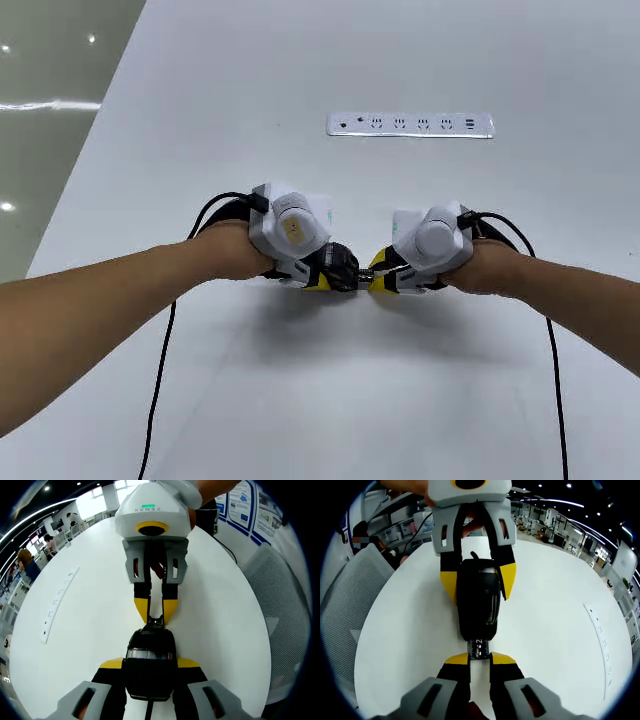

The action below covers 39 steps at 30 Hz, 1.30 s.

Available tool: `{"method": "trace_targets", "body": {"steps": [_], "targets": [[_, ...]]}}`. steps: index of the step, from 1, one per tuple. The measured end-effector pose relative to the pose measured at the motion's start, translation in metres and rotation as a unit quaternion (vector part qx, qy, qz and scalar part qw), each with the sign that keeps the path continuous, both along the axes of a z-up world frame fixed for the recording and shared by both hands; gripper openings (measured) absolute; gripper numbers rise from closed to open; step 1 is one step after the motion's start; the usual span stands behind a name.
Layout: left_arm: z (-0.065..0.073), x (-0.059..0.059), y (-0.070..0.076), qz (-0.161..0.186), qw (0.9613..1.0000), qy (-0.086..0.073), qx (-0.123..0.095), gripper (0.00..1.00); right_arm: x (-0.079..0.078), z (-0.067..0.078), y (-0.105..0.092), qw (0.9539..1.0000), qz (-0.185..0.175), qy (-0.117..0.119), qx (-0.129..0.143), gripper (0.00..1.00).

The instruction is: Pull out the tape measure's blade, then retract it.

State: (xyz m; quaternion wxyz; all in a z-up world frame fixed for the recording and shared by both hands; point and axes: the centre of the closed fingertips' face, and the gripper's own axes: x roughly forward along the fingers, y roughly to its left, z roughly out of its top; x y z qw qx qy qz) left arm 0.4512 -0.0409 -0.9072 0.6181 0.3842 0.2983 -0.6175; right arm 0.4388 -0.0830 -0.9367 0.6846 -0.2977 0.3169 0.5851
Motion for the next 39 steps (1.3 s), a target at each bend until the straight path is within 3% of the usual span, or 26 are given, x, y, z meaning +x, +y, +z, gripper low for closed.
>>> {"method": "trace_targets", "body": {"steps": [30,39], "targets": [[0.000,-0.002,0.000,0.000,1.0000,0.003,-0.001,0.33,-0.007,0.003,-0.034,0.9998,-0.013,0.003,-0.014,0.12],[0.001,-0.003,-0.001,-0.001,1.0000,0.004,-0.001,0.33,-0.009,0.004,-0.053,0.9996,-0.020,0.005,-0.020,0.12]]}}
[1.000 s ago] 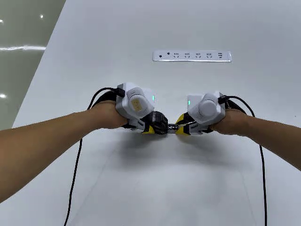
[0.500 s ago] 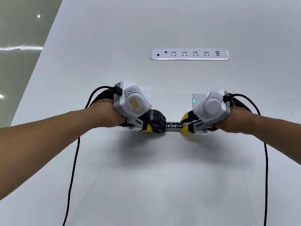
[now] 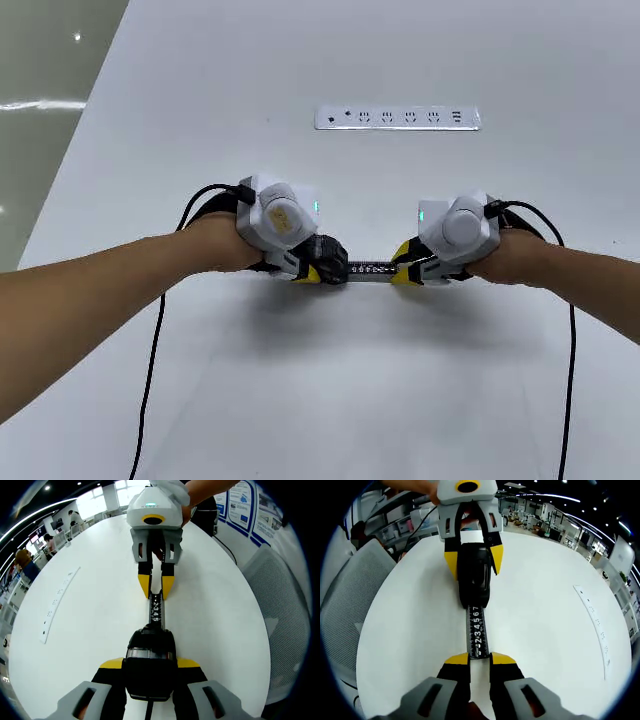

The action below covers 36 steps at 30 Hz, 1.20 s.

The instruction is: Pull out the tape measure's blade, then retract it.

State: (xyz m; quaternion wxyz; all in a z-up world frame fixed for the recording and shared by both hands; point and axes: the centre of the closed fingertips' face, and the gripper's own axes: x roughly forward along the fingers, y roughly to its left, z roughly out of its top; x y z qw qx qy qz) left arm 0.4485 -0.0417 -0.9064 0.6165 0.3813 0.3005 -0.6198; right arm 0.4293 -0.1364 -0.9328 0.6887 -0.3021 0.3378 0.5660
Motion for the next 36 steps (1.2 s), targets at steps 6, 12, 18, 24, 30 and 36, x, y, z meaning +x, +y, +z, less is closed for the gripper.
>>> {"method": "trace_targets", "body": {"steps": [6,12,18,24,30,36], "targets": [[0.000,-0.001,0.000,-0.001,1.0000,-0.001,0.001,0.33,0.000,-0.001,-0.008,1.0000,-0.004,0.001,-0.003,0.12],[0.001,-0.001,0.000,0.000,1.0000,0.000,0.001,0.33,0.003,-0.004,-0.019,0.9999,-0.008,0.004,-0.007,0.12],[0.002,-0.001,0.000,-0.001,1.0000,0.001,0.001,0.33,0.000,-0.004,-0.028,0.9998,-0.014,0.004,-0.012,0.12],[0.002,-0.001,-0.001,-0.002,1.0000,0.001,0.001,0.33,-0.002,-0.004,-0.037,0.9997,-0.016,0.002,-0.019,0.12],[0.003,-0.001,-0.001,-0.003,1.0000,0.002,0.003,0.33,-0.005,-0.003,-0.045,0.9995,-0.019,0.002,-0.024,0.12],[0.002,-0.001,0.000,-0.003,1.0000,0.003,0.004,0.33,-0.008,0.000,-0.055,0.9993,-0.023,0.004,-0.028,0.12]]}}
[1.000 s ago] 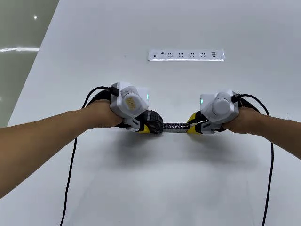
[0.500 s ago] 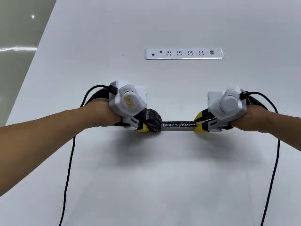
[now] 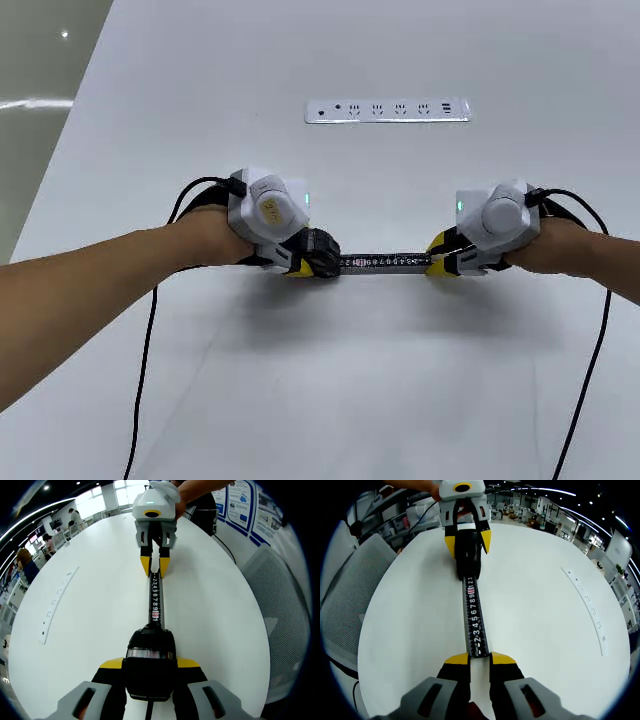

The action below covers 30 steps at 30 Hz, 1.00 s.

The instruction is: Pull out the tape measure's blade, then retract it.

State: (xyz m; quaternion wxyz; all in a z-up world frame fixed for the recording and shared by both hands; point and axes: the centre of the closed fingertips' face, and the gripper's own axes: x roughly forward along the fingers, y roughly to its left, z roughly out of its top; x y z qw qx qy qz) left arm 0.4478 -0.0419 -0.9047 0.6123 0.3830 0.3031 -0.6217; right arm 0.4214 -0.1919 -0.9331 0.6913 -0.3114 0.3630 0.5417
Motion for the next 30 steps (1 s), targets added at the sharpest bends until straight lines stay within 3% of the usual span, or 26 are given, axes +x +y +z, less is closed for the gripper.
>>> {"method": "trace_targets", "body": {"steps": [13,14,15,16,17,19,22,23,30], "targets": [[-0.001,0.000,0.000,0.000,1.0000,0.002,0.001,0.33,-0.001,-0.001,-0.022,0.9999,-0.014,0.004,-0.006,0.12],[-0.001,0.001,-0.001,0.002,1.0000,0.001,0.000,0.33,-0.014,-0.007,-0.039,0.9983,-0.008,0.032,-0.048,0.02],[0.000,0.000,-0.001,-0.006,1.0000,0.003,-0.001,0.33,0.003,-0.005,-0.028,0.9997,0.014,-0.012,-0.014,0.01],[0.001,-0.001,0.001,-0.008,1.0000,0.000,0.002,0.33,0.003,-0.006,-0.048,0.9994,-0.017,0.004,-0.030,0.00],[0.001,-0.002,0.001,-0.012,0.9999,-0.003,0.005,0.33,0.001,-0.003,-0.056,0.9986,-0.038,0.013,-0.034,0.00],[0.001,-0.004,0.000,-0.020,0.9997,-0.009,0.005,0.33,-0.005,0.004,-0.067,0.9987,-0.025,0.006,-0.044,0.01],[0.002,-0.002,0.000,-0.014,0.9999,-0.002,0.006,0.33,-0.019,0.009,-0.069,0.9990,-0.013,0.009,-0.041,0.01],[0.002,-0.003,0.001,-0.014,0.9999,-0.001,0.005,0.33,-0.018,0.003,-0.072,0.9989,-0.020,0.009,-0.040,0.02],[0.000,-0.002,0.001,-0.015,0.9998,-0.001,0.010,0.33,-0.013,0.009,-0.065,0.9991,-0.026,0.002,-0.032,0.02]]}}
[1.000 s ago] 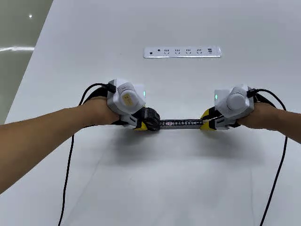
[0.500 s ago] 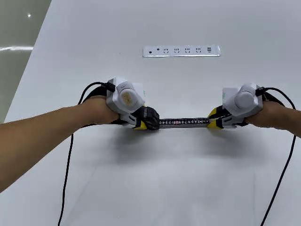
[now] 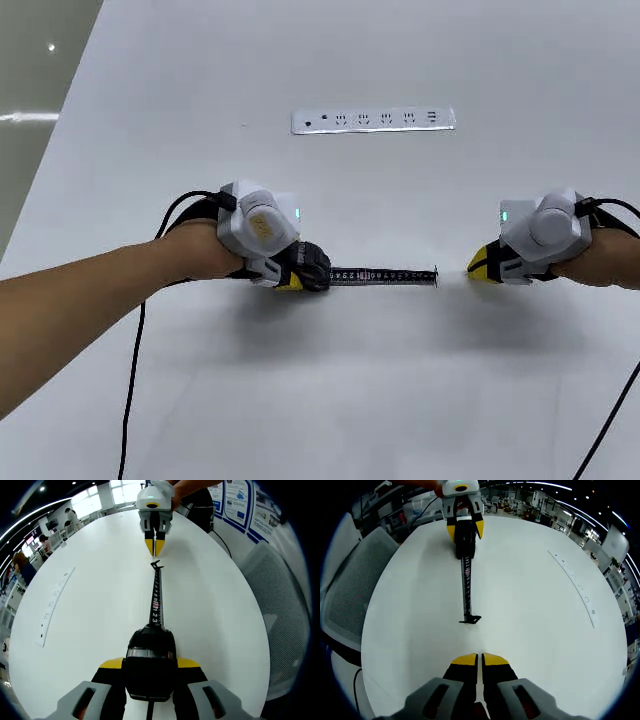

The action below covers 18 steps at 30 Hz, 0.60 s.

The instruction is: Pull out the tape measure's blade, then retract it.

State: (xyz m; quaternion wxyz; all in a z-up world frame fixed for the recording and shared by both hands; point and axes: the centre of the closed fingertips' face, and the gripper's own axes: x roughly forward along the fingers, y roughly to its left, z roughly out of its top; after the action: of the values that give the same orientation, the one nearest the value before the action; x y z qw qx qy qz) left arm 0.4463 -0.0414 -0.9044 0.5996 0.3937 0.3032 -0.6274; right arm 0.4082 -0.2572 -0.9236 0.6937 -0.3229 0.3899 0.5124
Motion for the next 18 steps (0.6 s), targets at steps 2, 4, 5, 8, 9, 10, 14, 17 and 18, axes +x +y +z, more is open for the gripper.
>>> {"method": "trace_targets", "body": {"steps": [2,4,5,8,9,10,14,17,18], "targets": [[-0.0008,0.0005,0.0001,0.000,1.0000,-0.001,0.000,0.33,-0.0005,0.0016,0.0033,1.0000,0.003,-0.002,0.002,0.02],[-0.0011,0.0006,0.0001,0.001,1.0000,-0.001,0.000,0.33,-0.0002,0.0021,0.0035,1.0000,0.002,-0.004,0.001,0.02],[-0.0011,0.0007,0.0002,0.001,1.0000,-0.001,0.000,0.33,0.0003,0.0012,0.0023,1.0000,0.001,-0.003,0.002,0.02],[-0.0019,0.0008,-0.0007,0.001,1.0000,0.000,0.000,0.33,-0.0019,0.0006,0.0018,1.0000,0.001,-0.002,0.000,0.02],[-0.0019,0.0007,-0.0006,0.001,1.0000,0.000,0.000,0.33,-0.0023,0.0005,0.0014,1.0000,0.001,-0.003,0.000,0.02],[-0.0023,0.0009,-0.0010,0.000,1.0000,0.000,0.000,0.33,-0.0024,0.0005,0.0012,1.0000,0.000,-0.003,-0.001,0.02],[-0.0029,0.0009,-0.0013,0.000,1.0000,0.002,0.000,0.33,-0.0035,0.0008,0.0010,1.0000,-0.002,-0.002,0.002,0.03],[-0.0033,0.0012,-0.0014,0.000,1.0000,0.002,0.000,0.33,-0.0038,0.0007,0.0009,1.0000,-0.003,-0.002,0.002,0.03],[-0.0034,0.0013,-0.0015,0.000,1.0000,0.002,0.000,0.33,-0.0038,0.0006,0.0009,1.0000,-0.003,-0.002,0.002,0.03]]}}
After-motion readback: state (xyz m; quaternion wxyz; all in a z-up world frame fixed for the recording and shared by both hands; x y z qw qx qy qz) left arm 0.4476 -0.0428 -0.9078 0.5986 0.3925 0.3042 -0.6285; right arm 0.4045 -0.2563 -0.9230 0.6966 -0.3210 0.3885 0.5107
